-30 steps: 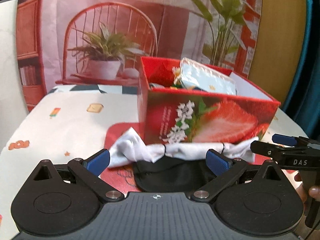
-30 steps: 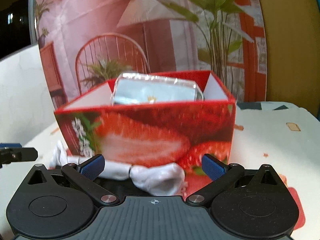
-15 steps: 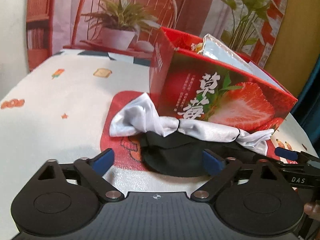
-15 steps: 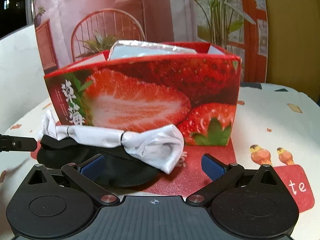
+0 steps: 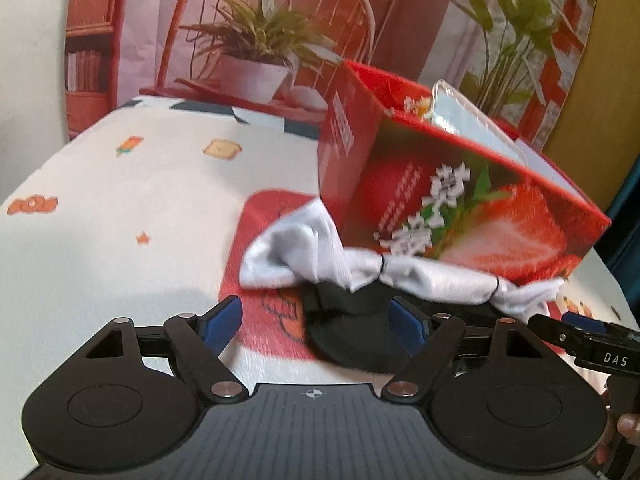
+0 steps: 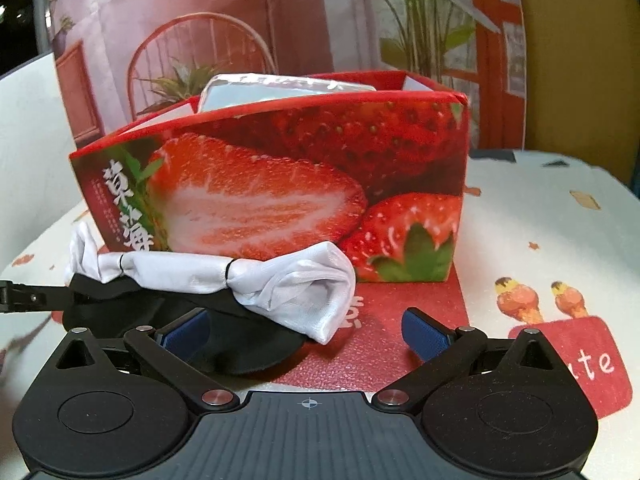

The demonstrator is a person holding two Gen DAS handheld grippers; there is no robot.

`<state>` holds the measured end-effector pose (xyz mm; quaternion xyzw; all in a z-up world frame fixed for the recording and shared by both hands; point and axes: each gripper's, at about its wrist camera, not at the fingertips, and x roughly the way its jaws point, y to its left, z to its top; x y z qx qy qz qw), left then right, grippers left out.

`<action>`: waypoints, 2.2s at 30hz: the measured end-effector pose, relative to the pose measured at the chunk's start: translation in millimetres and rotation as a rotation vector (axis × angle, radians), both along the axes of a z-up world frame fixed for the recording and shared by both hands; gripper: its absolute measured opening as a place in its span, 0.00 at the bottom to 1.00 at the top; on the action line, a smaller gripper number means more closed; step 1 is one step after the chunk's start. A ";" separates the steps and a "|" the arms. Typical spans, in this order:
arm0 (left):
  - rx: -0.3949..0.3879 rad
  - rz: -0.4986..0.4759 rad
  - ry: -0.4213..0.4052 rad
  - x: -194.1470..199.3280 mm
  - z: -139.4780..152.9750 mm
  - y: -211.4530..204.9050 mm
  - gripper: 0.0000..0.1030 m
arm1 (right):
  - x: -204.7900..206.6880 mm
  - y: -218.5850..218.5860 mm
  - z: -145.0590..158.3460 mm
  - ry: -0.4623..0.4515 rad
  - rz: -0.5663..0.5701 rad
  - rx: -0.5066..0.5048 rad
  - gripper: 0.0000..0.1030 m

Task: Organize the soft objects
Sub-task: 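Move the left tool to the white cloth beside the box, then close the left gripper on the white cloth, then lift the white cloth with the left gripper and release it into the box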

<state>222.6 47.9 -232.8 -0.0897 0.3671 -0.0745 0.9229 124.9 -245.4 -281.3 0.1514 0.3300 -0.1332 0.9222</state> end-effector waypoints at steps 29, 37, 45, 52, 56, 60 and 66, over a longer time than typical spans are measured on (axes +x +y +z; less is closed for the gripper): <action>-0.007 0.061 0.018 55.1 -13.0 3.7 0.60 | 17.5 -21.4 -13.8 -0.061 -0.004 0.108 0.47; 0.009 0.004 0.005 40.2 -11.6 6.7 0.25 | 18.0 -22.1 -13.6 -0.065 0.000 0.114 0.46; 0.074 -0.027 -0.010 26.6 -15.9 -5.4 0.25 | 15.7 -22.5 -12.4 -0.082 -0.010 0.111 0.40; 0.091 -0.039 -0.024 25.5 -17.6 -6.0 0.25 | 14.2 -23.8 -12.2 -0.094 -0.010 0.120 0.35; 0.085 -0.037 -0.021 25.3 -17.6 -5.3 0.25 | 12.6 -22.3 -11.3 -0.101 -0.012 0.110 0.30; 0.085 -0.038 -0.011 27.1 -16.8 -4.7 0.25 | 11.4 -21.8 -10.8 -0.109 -0.011 0.108 0.26; 0.096 -0.062 0.003 29.1 -6.8 -5.5 0.15 | 9.8 -21.0 -7.4 -0.107 -0.008 0.104 0.19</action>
